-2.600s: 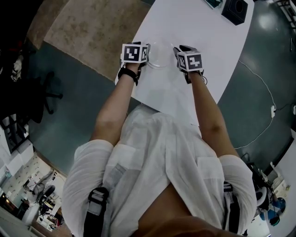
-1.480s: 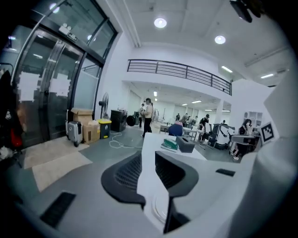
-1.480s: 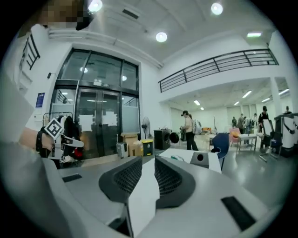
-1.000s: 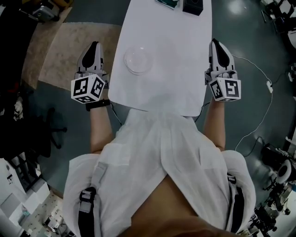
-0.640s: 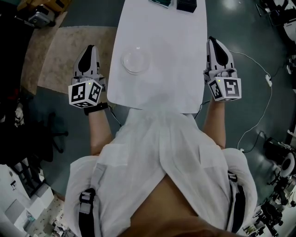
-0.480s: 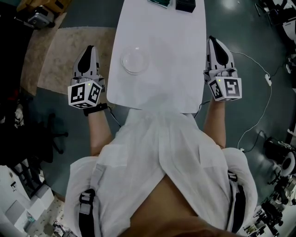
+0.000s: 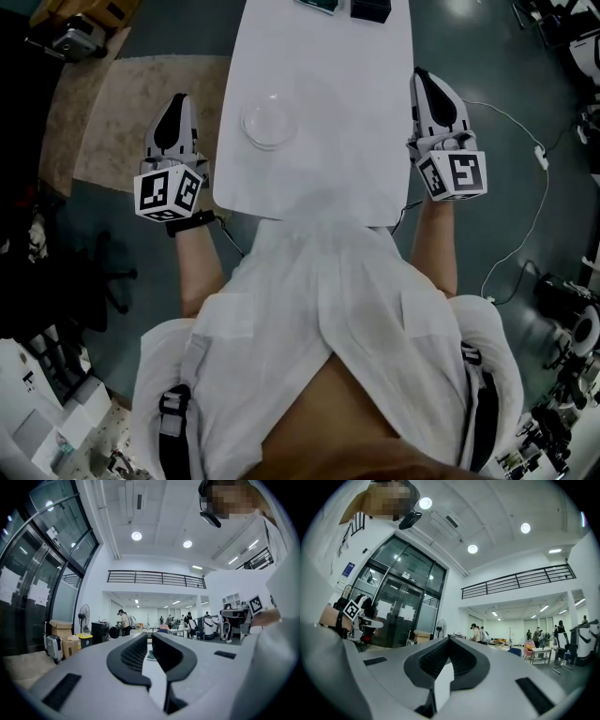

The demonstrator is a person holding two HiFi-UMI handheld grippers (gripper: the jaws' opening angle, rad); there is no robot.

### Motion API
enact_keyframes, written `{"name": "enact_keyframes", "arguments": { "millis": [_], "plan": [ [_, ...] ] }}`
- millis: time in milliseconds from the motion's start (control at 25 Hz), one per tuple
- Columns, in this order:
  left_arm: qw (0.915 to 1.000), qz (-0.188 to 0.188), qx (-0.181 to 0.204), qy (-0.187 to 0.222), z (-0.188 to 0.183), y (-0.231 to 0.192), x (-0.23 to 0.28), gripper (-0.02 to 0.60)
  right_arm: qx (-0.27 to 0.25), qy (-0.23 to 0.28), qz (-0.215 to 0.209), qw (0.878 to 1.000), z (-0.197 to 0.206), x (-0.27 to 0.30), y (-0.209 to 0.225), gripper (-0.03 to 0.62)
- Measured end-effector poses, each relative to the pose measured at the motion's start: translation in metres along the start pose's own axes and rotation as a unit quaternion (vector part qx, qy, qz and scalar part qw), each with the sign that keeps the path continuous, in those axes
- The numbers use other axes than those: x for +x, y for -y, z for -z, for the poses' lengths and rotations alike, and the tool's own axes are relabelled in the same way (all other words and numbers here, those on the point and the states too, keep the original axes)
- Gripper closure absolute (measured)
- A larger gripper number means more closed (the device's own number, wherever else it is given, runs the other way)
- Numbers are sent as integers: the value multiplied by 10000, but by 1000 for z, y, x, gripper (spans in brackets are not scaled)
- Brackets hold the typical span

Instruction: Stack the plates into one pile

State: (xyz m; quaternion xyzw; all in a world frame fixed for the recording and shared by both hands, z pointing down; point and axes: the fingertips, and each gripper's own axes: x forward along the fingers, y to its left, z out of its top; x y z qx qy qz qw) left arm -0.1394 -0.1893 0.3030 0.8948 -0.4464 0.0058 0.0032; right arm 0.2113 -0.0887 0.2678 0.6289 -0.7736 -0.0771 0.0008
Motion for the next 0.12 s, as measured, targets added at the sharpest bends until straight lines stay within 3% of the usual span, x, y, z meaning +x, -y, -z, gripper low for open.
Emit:
{"name": "enact_keyframes", "arguments": {
  "millis": [120],
  "plan": [
    [10000,15,-4,-13,2,2,2,541,-24,-11,-26,10000,1,1,-1,568]
  ]
}}
